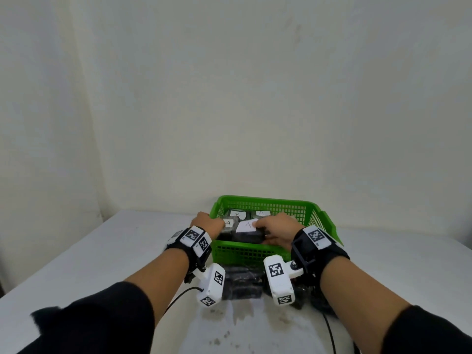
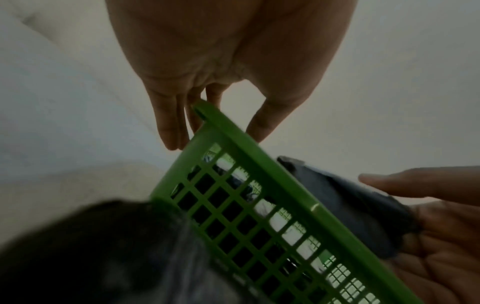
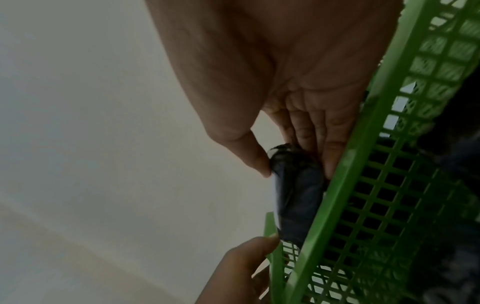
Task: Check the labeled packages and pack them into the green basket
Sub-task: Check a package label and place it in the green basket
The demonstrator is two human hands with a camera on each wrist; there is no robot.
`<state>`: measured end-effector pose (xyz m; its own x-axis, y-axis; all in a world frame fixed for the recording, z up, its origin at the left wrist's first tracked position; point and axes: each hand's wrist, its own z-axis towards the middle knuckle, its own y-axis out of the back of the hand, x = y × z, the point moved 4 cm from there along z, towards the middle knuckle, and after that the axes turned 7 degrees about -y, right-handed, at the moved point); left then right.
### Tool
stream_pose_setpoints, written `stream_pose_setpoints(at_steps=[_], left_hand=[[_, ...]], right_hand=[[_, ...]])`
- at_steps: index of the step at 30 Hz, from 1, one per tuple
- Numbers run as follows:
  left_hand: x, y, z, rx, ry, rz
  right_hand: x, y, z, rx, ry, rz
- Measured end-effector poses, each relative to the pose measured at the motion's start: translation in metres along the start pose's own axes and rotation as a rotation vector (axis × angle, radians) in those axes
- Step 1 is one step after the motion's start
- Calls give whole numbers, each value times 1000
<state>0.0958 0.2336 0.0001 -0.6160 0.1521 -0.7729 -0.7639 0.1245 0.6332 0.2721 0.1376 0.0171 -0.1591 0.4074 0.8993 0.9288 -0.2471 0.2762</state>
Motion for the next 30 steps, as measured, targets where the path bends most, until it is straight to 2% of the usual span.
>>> stream_pose_setpoints(at_steps=[4,8,10,15,18,20,26,30], left_hand=[[-6,-3,11,73,12,81],[-12,-6,20,103,-133,361],[-8,-10,24,122,-138,395],[3,-14,27,164,-53,316],[6,-14,29,160,-38,278],[4,-13,30,155,-41,247],[3,-16,27,181,-59,298],[11,-17,34,153,-42,169]], right_hand=[[6,-15,13,44,-18,-223],[14,-26,14,88,-64,-368],[17,-28,13,90,-62,-473],[19,-31,13,58,-7,-731],[17,-33,17,44,6,-737],[19,-33,15,28,7,-825],[25,-47,21,-26,68,-952],[21,-49,30,-80,53,-985]])
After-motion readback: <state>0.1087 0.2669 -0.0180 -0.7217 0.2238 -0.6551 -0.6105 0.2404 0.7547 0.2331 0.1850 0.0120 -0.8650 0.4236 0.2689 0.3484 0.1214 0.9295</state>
